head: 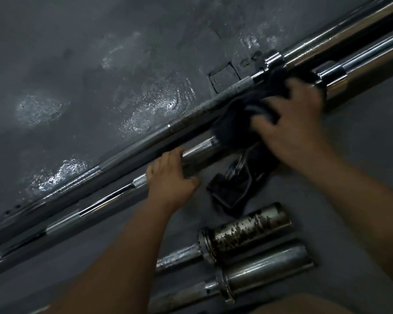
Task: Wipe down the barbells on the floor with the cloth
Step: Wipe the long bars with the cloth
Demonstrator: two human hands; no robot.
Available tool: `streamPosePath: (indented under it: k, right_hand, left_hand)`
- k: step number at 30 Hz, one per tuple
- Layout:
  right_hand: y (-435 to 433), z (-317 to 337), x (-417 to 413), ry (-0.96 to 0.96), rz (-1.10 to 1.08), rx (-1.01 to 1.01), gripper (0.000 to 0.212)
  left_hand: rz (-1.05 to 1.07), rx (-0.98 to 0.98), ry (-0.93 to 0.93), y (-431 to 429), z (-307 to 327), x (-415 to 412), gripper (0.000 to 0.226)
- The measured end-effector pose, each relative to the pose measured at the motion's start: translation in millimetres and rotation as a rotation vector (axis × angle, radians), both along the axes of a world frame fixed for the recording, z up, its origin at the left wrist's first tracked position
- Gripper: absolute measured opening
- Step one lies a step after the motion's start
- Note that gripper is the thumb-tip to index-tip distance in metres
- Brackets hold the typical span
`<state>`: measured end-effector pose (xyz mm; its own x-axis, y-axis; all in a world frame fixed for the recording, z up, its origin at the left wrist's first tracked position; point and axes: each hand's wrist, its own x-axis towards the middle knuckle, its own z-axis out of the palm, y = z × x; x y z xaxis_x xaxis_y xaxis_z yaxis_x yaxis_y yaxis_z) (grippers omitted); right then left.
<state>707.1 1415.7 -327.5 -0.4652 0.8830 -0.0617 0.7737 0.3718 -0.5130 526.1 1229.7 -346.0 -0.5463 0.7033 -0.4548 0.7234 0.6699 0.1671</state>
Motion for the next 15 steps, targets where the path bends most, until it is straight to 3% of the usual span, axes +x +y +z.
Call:
streamPosePath:
  k: [2,4,7,9,12,14,15]
  right_hand:
    - [12.3,-3.2,36.3,-0.151,-0.135,0.024,0.053]
    - [-8.7,-5.0,43.6,-0.181,-0.185,-0.06,0.066]
    - [-65.4,-9.1,18.8,-0.51,0.089,-0.144,0.096]
    - [-81.3,-12.9,10.6,-0.607,0.25,-0.021,0.096]
    - [-37.9,-5.9,28.0,-0.352,0.321,0.041,0.051]
    - [3.3,10.8,46.3,-0.057,0.267,-0.083,0.041]
    - [20.3,20.7,51.0,0.106,0.13,-0.082,0.043]
  left_hand:
    - [0.007,-0.004,0.004,-1.5,1.2,3.1,0.086]
    - [0.018,0.003,-0.001,-1.0,3.2,4.2,0.086]
    - [0.007,0.006,-0.019,-3.0,4.7,5.9,0.085]
    - [0.001,0.002,-0.034,-5.7,7.3,7.8,0.087]
    - [-0.016,-0.002,-0.049,-8.8,13.6,10.4,0.09]
    - [-0.053,-0.003,-0.03,-13.9,14.9,16.3,0.095]
    - [-0.049,-0.005,-0.027,-15.7,15.5,20.8,0.097]
